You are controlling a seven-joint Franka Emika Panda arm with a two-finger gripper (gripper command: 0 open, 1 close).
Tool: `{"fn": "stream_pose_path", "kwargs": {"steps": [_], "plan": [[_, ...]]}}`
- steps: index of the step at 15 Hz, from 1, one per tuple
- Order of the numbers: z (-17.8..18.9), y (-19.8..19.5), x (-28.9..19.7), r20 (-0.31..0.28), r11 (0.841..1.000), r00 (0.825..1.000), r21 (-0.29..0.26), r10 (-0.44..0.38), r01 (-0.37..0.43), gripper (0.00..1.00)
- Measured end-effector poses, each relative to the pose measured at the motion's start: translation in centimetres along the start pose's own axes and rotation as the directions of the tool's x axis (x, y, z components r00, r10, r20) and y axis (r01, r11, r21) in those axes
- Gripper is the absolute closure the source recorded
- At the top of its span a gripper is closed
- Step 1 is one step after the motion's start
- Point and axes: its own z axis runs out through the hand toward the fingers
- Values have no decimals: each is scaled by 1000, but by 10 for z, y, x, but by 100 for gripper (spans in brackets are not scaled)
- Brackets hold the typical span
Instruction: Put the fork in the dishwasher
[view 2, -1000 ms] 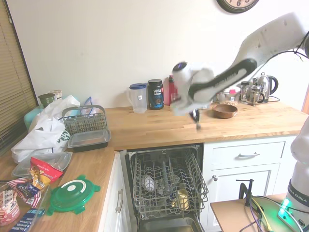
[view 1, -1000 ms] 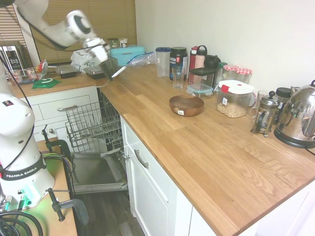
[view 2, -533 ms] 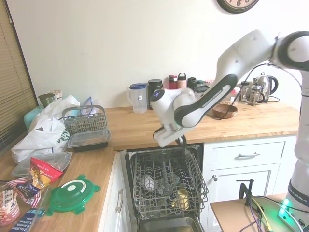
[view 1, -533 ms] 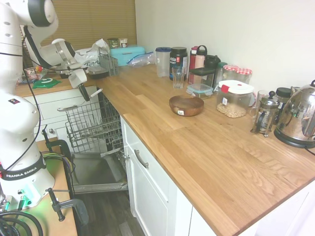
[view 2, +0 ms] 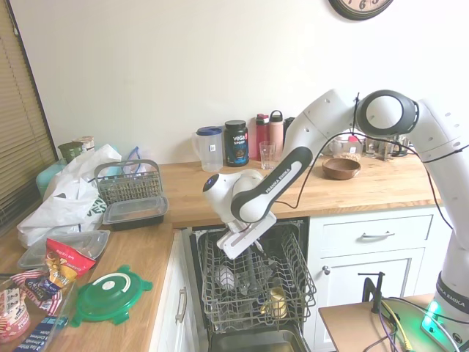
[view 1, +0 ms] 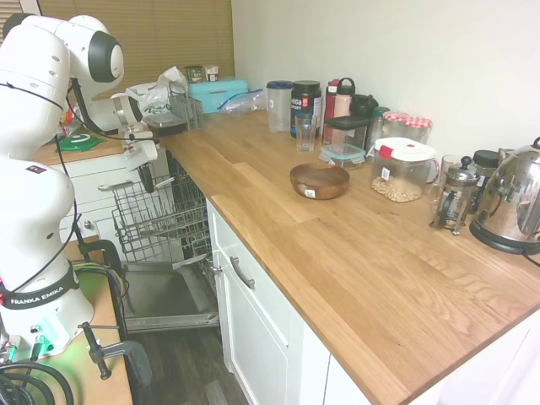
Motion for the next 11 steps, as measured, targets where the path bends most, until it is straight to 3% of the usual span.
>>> {"fn": "stream_pose_path", "kwargs": {"steps": [6,9,11], "plan": [[-28,5,23,44,999,999,38,19,-21,0],[-72,27,63,62,986,995,145,76,-84,0],[-107,61,120,102,955,983,239,155,-176,0]]}}
